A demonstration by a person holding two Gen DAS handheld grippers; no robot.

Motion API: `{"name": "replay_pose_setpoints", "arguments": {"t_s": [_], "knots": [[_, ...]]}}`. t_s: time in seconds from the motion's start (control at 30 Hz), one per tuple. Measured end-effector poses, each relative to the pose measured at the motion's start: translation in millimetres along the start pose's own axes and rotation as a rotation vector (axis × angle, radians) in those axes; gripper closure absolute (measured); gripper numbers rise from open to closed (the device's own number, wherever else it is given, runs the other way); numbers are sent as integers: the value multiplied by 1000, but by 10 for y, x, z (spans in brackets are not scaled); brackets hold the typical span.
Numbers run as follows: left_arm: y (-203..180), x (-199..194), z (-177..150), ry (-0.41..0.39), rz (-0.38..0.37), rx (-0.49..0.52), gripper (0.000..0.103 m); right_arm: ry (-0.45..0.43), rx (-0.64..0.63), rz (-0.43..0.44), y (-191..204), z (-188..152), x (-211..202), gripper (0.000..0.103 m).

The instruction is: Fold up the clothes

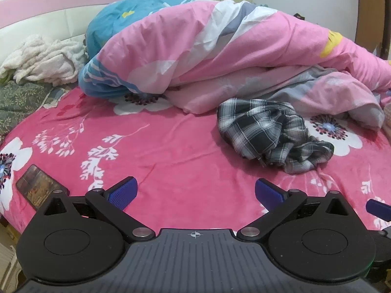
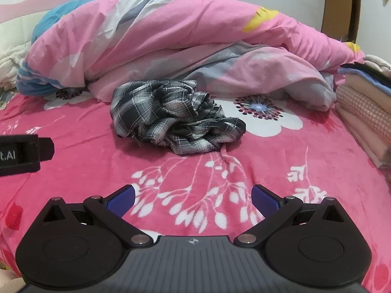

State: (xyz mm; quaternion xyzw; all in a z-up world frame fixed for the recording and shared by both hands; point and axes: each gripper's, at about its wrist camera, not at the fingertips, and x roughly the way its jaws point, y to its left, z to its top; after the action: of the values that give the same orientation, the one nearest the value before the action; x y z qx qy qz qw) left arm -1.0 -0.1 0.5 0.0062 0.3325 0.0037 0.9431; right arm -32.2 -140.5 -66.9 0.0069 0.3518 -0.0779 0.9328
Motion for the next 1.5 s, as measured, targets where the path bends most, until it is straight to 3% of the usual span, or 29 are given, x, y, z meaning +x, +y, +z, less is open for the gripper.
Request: {"name": "replay_pose_setpoints", "arguments": {"t_s": [0.43,0.63,1.5], "knots": [[-17,-107,51,-33,20,-25,0,-39,29,8,-63,49,-195,0],[-12,-357,-146,-81,25,-30,0,-43,32,9,-73,65,-237,0],[19,-347,-78,-53,25,-25,0,-36,31,9,-29,47,-223,0]]}}
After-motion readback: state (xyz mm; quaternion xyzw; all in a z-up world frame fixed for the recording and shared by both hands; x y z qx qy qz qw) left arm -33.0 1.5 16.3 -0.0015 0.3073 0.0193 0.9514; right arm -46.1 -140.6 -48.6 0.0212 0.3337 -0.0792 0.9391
